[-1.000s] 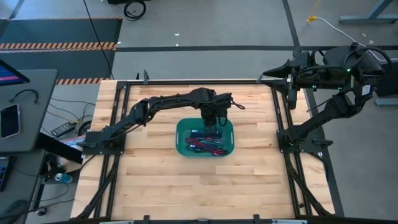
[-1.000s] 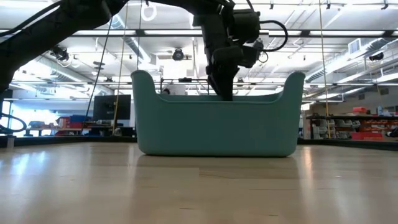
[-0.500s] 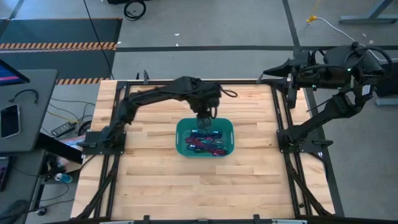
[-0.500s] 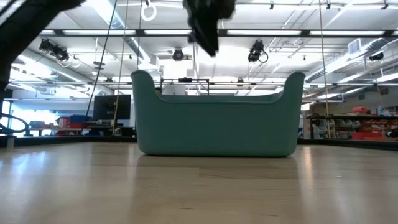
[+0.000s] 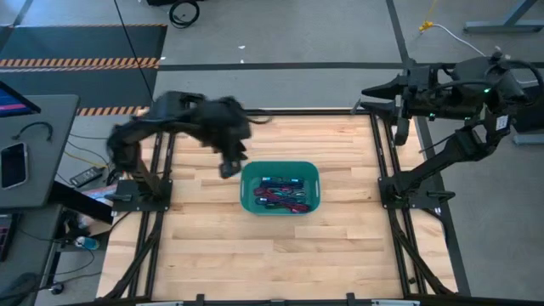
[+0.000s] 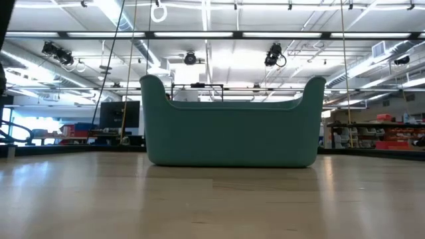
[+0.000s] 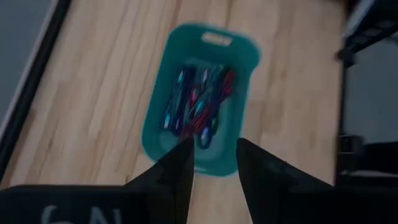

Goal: Pick and place USB-C Cables
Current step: Return to Home Position

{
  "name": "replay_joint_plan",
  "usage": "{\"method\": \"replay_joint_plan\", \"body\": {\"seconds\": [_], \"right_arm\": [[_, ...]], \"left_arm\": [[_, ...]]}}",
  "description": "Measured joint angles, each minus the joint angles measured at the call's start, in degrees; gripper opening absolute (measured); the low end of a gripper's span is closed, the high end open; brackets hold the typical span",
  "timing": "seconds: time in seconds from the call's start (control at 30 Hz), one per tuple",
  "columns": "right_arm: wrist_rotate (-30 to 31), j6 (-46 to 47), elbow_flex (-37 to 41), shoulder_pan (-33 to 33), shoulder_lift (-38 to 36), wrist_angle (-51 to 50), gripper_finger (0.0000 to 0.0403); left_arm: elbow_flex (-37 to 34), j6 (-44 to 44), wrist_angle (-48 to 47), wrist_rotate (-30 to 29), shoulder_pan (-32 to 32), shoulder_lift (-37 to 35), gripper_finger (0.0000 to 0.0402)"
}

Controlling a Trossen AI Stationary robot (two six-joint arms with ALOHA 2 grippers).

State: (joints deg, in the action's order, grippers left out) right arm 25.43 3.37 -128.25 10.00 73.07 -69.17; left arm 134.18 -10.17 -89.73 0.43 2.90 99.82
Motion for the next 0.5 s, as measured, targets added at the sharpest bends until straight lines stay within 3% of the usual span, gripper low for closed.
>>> {"method": "replay_joint_plan", "body": {"seconds": [0.27, 0.5], "right_arm": [[0.0, -0.6, 0.0, 0.0, -1.6, -0.5, 0.0148], [0.0, -0.5, 0.0, 0.0, -3.8, -2.4, 0.0148]], "left_arm": [[-0.1, 0.2, -0.3, -0.4, -5.5, -11.8, 0.0126], [0.0, 0.3, -0.2, -0.3, -14.7, -20.4, 0.0126]]}}
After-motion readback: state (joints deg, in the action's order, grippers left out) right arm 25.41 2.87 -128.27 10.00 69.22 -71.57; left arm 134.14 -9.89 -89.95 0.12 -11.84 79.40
